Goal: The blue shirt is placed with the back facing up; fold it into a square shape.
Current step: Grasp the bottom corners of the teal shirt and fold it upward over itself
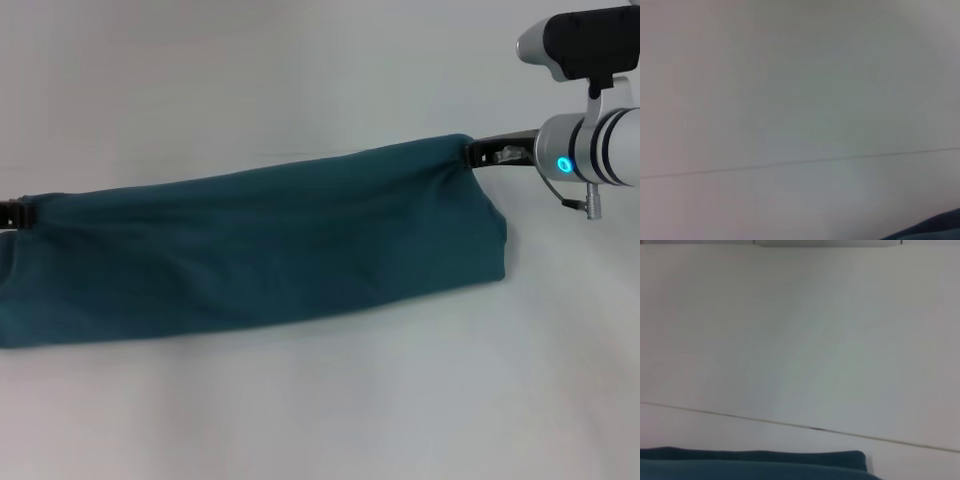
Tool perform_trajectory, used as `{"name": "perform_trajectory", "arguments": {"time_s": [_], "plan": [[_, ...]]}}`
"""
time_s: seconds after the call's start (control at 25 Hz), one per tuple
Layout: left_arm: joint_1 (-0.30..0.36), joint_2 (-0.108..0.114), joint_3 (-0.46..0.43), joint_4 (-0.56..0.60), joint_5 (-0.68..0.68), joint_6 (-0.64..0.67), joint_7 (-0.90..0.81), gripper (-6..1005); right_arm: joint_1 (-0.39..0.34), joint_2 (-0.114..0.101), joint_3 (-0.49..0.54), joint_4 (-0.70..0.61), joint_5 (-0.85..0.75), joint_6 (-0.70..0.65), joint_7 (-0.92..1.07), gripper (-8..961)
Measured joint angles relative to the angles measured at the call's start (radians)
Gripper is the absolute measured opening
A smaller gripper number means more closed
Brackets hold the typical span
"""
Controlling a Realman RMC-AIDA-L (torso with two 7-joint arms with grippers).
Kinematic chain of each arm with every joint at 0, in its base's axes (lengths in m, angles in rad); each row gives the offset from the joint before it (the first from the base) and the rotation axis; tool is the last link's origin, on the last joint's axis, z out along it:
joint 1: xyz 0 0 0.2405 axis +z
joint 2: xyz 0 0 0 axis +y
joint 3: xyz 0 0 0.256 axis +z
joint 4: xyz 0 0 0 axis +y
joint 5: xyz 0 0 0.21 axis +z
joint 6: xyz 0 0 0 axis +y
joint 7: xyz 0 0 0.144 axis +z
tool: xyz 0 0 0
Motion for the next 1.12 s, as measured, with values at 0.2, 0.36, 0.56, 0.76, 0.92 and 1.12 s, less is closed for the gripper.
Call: {"name": "perform_trajectory", "arguments": {"time_s": [0.2,0.36,0.56,0.76,0.92,1.12], "plan": [[-0.011,-0.011,0.032,-0.012,-0.005,-0.046,0.002,56,0.005,0.0,-0.005,0.0,0.003,0.004,-0.001,63],[-0.021,-0.013,0.034,-0.013,-0.006,-0.048,0.002,56,0.005,0.0,-0.007,0.0,0.008,0.01,-0.001,65],[-0.032,-0.014,0.015,-0.016,-0.026,-0.059,-0.015,58,0.01,0.0,-0.016,0.001,0.019,0.003,0.001,67],[-0.032,-0.014,0.01,-0.016,-0.041,-0.072,-0.019,111,0.007,-0.002,-0.013,0.008,0.037,0.023,0.001,70],[-0.028,-0.014,0.01,-0.016,-0.053,-0.073,-0.019,289,0.006,-0.004,-0.012,0.009,0.037,0.036,0.0,292],[-0.01,-0.008,0.01,-0.014,-0.095,-0.051,-0.012,500,-0.004,-0.006,-0.009,0.006,0.038,0.044,0.0,536]]}}
